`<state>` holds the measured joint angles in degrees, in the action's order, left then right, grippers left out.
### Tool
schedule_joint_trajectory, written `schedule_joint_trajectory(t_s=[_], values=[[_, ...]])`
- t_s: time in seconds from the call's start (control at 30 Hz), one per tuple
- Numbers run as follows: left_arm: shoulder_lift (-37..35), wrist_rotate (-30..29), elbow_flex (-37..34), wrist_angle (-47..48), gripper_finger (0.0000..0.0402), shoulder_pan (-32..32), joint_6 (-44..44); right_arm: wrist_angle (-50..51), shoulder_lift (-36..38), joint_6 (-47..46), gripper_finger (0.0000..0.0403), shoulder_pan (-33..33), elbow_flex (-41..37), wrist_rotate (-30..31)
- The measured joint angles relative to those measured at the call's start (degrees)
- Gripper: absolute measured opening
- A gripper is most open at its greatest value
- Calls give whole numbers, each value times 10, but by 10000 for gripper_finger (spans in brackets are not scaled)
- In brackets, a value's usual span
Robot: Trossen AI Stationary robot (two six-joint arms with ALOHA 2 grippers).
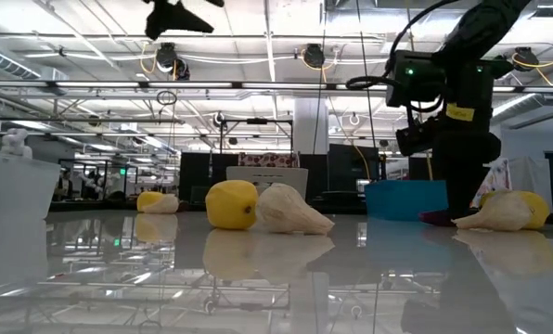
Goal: Sort produce into baskets
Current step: Put the purple eggplant into the transparent bin
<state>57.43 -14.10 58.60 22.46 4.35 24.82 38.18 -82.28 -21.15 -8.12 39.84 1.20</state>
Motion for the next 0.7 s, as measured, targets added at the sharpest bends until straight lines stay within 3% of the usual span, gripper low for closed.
schedule_joint_trajectory(t_s=[0.17,0.37,0.7], values=[[-58,-8,-60,8,257,-23,47,3,0,7,45,0,32,-35],[-141,-5,-146,15,257,-59,77,-22,0,-61,54,7,109,-46],[-256,-4,-185,173,257,-112,139,-280,-40,-148,59,89,189,-3]])
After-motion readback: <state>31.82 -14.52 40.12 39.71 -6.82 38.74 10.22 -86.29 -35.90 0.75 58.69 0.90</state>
